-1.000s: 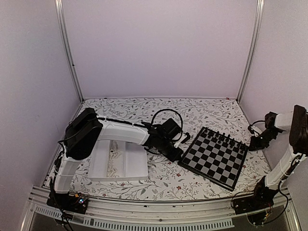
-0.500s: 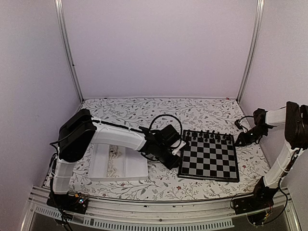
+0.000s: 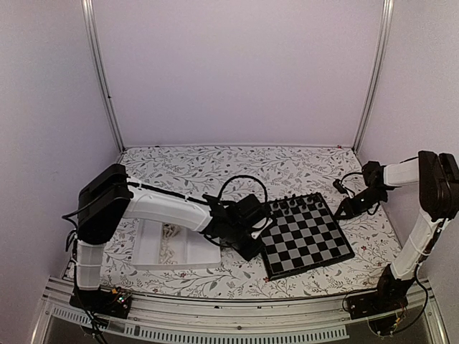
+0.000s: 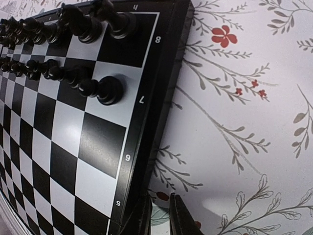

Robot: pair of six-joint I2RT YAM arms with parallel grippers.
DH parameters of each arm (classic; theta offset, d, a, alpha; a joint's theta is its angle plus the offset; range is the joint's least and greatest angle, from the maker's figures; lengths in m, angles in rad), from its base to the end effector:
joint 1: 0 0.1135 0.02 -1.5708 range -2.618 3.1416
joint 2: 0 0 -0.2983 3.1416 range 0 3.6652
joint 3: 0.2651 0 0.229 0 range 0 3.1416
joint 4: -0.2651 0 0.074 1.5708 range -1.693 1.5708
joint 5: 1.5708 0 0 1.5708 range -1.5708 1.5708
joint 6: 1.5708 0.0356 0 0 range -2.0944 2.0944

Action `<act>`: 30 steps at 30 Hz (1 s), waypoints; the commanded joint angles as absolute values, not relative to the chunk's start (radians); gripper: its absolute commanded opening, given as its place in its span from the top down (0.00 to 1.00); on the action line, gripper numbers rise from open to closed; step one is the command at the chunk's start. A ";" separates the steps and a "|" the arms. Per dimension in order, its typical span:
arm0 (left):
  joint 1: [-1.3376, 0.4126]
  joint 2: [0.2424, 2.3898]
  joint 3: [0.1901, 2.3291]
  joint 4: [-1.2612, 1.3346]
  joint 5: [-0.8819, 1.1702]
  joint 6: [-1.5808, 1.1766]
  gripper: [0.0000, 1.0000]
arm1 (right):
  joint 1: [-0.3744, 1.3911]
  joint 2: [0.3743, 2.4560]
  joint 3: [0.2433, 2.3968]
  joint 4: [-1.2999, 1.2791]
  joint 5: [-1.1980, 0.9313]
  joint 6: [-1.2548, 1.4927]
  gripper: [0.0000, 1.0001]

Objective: Set up the chess pieces on the board
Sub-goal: Adjust the chessboard at the center of the board.

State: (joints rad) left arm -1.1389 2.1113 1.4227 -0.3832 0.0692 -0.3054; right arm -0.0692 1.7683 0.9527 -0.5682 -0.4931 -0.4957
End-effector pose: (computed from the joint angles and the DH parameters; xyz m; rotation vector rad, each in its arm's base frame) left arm 0.1797 -0.3958 0.1790 1.1404 2.5160 -0.5370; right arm 0.2938 -0.0035 0.1827 -0.6493 2.6902 0.5964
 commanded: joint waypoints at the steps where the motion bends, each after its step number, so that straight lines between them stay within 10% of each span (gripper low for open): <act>1: -1.131 2.037 1.377 -0.415 -0.050 -0.338 1.00 | -0.025 1.754 0.902 -0.639 -0.487 -0.492 0.84; 13: -1.108 1.879 1.383 -0.479 -0.122 -0.270 0.99 | 0.022 1.677 0.918 -0.738 -0.509 -0.577 0.83; 21: -1.058 1.674 1.354 -0.702 -0.311 -0.413 0.63 | 0.023 1.578 1.028 -0.810 -0.545 -0.633 0.72; 30: -0.943 1.490 1.097 -0.746 -0.297 -0.524 0.63 | 0.049 1.528 1.115 -0.859 -0.781 -0.675 0.64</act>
State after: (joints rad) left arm -0.9741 1.5414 1.2015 -0.7021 -0.3008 -0.4709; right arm 0.0227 1.5658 1.0771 -0.8139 -0.6514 -0.6334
